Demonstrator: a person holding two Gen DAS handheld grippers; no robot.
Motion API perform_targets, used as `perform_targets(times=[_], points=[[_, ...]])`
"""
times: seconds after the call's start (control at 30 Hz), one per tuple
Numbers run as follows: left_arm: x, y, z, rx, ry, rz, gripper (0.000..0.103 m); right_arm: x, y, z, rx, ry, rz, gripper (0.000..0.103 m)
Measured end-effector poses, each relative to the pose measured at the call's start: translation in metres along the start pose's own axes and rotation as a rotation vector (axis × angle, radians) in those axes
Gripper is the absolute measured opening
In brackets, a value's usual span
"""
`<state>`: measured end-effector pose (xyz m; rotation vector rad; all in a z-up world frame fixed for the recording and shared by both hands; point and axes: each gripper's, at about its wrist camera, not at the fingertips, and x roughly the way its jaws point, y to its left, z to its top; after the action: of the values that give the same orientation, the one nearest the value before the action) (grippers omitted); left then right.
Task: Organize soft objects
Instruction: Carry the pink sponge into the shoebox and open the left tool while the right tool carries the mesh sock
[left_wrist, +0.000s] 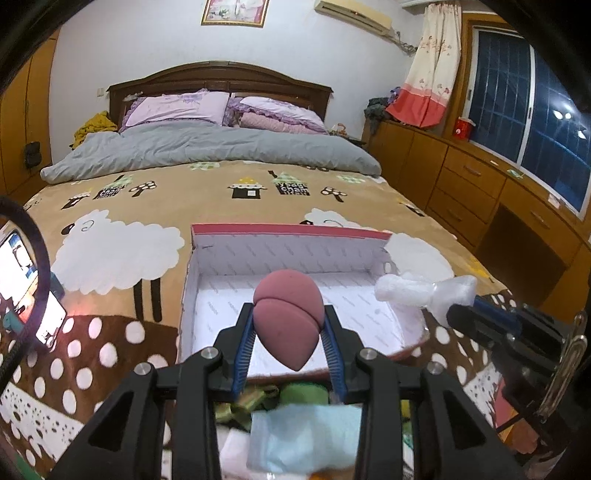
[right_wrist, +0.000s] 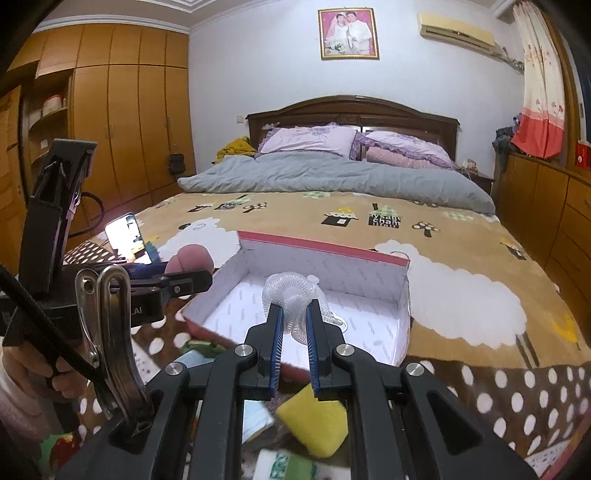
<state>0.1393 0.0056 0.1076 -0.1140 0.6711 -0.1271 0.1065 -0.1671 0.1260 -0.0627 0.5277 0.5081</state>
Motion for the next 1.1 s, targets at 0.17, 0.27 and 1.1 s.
perform_targets(times=[0.17,0.27,1.1], points=[[0.034,0.004,0.011,-0.003,0.030,0.014,0.037,0.028,-0.019,0.005,0.028,0.038,-0.001,0.013],[0.053,0.005,0.017,-0.003,0.049,0.022,0.037,0.045,-0.030,0.007,0.046,0.062,-0.001,0.013],[0.162,0.028,0.008,-0.050,0.201,0.068,0.037,0.138,-0.074,0.001,0.100,0.218,-0.027,0.014]])
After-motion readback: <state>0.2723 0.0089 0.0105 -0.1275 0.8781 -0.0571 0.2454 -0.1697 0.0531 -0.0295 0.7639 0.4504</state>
